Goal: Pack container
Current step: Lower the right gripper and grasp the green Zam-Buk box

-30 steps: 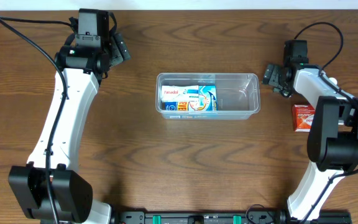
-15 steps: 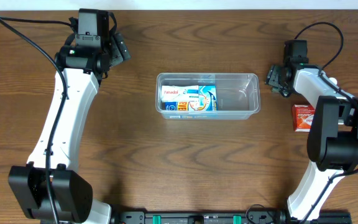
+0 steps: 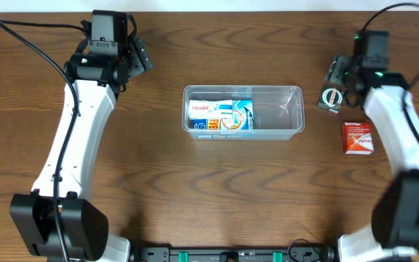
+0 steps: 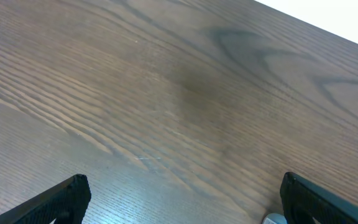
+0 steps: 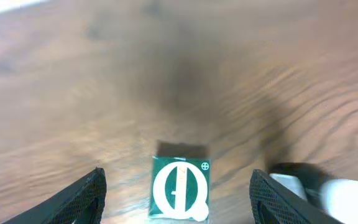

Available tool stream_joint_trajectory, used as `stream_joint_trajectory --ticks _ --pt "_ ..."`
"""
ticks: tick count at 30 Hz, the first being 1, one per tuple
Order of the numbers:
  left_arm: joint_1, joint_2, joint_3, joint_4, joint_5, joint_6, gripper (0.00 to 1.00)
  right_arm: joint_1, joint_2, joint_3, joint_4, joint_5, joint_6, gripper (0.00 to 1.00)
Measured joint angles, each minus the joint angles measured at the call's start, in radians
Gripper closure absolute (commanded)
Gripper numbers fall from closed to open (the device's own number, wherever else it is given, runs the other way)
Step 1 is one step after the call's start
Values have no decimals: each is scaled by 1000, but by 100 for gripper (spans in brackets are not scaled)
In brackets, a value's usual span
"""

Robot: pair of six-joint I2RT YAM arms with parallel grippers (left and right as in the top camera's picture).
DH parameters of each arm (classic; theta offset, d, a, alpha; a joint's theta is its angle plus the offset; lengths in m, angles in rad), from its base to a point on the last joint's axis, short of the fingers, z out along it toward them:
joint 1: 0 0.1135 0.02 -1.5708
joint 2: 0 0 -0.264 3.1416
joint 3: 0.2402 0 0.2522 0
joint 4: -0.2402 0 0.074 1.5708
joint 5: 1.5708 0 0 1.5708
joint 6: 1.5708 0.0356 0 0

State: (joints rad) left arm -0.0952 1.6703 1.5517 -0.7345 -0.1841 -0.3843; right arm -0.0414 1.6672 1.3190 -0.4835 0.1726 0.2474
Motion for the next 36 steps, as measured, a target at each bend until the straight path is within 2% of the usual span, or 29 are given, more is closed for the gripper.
stream_joint_trajectory --ticks 5,11,16,20,27,36 --pt "0 0 0 0 0 0 2 46 -160 2 -39 -12 -5 27" --pt "0 0 0 0 0 0 2 70 -184 3 -80 -19 6 24" --pt "0 0 0 0 0 0 2 70 -85 4 -77 -19 28 20" --pt "0 0 0 0 0 0 2 64 59 4 -70 -18 40 15" --pt "0 0 0 0 0 0 2 11 243 4 -40 -16 90 14" --pt "0 0 0 0 0 0 2 -33 317 3 -10 -23 101 16"
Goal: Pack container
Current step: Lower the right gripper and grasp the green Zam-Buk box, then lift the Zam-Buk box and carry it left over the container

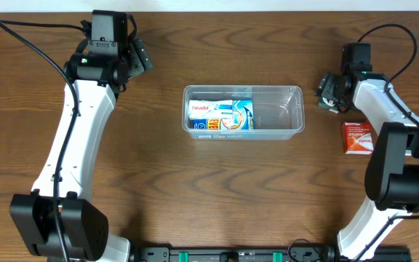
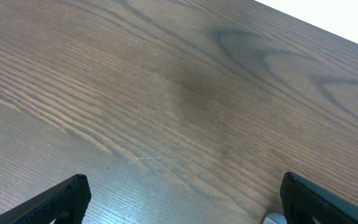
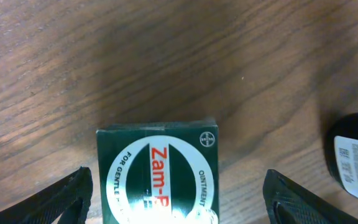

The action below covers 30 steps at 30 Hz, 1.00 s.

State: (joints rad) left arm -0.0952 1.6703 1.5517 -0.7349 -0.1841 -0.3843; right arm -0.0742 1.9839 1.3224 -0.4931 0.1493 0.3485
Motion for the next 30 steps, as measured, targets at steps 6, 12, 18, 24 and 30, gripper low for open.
stream_joint_trajectory --ticks 6,12,18,24,30 --pt "0 0 0 0 0 0 2 0 29 0 39 -21 1 18" --pt "0 0 0 0 0 0 2 0 74 0 46 -25 7 25" --pt "0 0 0 0 0 0 2 0 75 0 48 -27 10 39" --pt "0 0 0 0 0 0 2 0 75 0 49 -34 4 48" --pt "0 0 0 0 0 0 2 0 70 0 45 -40 -4 47"
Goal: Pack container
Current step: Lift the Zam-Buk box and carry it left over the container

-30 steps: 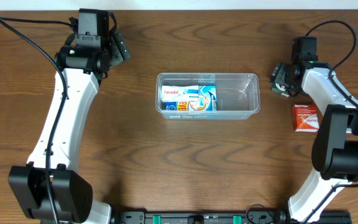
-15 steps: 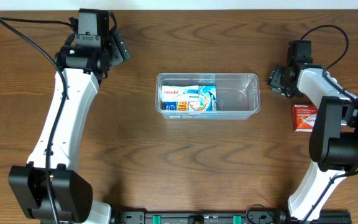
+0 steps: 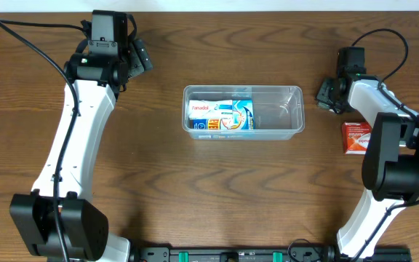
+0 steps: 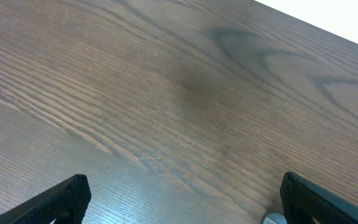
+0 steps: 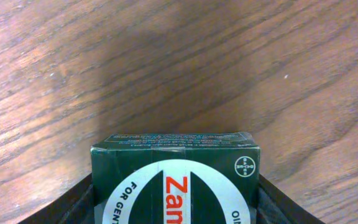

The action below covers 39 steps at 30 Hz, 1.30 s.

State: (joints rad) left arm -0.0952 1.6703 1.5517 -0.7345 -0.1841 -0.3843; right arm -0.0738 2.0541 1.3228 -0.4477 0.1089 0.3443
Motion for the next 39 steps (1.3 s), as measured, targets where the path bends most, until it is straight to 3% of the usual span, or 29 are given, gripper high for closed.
stream_joint_trajectory --ticks 4,11,18,29,39 --pt "0 0 0 0 0 0 2 0 -44 5 -39 -8 -16 46" --pt "0 0 0 0 0 0 2 22 -293 56 -80 -12 -20 48" --pt "0 0 0 0 0 0 2 159 -517 83 -117 -43 -14 47" --pt "0 0 0 0 0 0 2 483 -447 82 -138 -51 48 47" --pt "0 0 0 0 0 0 2 586 -291 82 -147 -23 80 45"
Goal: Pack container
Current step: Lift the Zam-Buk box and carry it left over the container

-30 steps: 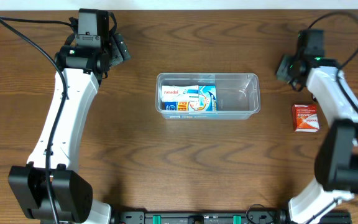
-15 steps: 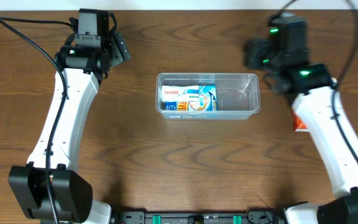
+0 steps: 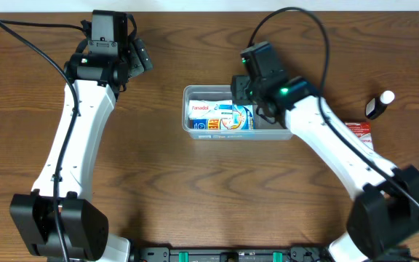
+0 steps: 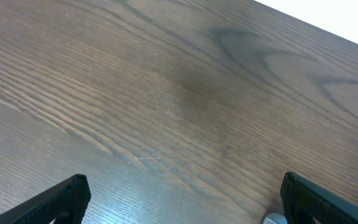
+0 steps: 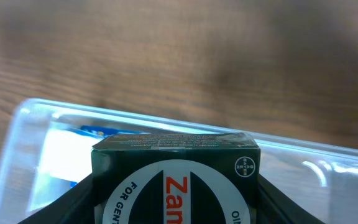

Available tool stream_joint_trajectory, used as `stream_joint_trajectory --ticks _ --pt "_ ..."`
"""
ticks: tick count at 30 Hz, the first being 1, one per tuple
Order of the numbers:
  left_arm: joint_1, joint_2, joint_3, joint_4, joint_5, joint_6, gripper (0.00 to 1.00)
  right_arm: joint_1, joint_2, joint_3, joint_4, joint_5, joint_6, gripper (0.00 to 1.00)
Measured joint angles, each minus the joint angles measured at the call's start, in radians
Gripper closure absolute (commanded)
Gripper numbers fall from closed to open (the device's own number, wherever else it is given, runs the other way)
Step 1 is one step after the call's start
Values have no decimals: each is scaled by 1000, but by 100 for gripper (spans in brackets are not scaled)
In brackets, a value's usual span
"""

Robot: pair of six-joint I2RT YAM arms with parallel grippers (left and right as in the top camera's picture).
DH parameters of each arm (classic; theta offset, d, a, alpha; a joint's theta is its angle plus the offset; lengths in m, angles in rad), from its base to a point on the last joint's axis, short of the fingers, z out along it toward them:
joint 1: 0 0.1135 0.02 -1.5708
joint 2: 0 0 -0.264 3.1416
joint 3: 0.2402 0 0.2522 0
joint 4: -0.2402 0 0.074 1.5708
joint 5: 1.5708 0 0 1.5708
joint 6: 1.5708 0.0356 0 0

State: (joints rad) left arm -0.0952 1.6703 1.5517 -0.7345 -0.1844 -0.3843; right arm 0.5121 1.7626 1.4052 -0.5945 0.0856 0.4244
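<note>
The clear plastic container point(image 3: 195, 90) lies at the table's middle and holds several medicine boxes point(image 3: 220, 116) in its left half. My right gripper point(image 3: 240, 89) hangs over the container's middle, shut on a dark green Zam-Buk box point(image 5: 176, 180). In the right wrist view the box fills the space between the fingers point(image 5: 73, 205), with the container's rim point(image 5: 303, 155) and a blue-and-white box point(image 5: 61, 155) below it. My left gripper point(image 4: 185, 211) stands open over bare wood at the far left, nothing between its fingers point(image 4: 55, 199).
A small dark bottle point(image 3: 377, 104) with a white cap lies at the far right. A red box point(image 3: 360, 129) shows just below it, partly covered by my right arm. The container's right half holds no boxes.
My right gripper held the green box at the table's right, by the bottle; now it holds it over the container's middle. The bottle is in plain sight. The left arm has not moved.
My right gripper was open above the green box on the table at the right. Then it stood lower, its fingers on either side of the box, then shut on it. Now the box is held over the container. The left gripper stayed open and still.
</note>
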Motion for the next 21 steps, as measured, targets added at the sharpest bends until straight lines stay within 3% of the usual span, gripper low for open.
stream_joint_trajectory --ticks 21 --pt "0 0 0 0 0 0 2 7 75 0 -18 5 43 44"
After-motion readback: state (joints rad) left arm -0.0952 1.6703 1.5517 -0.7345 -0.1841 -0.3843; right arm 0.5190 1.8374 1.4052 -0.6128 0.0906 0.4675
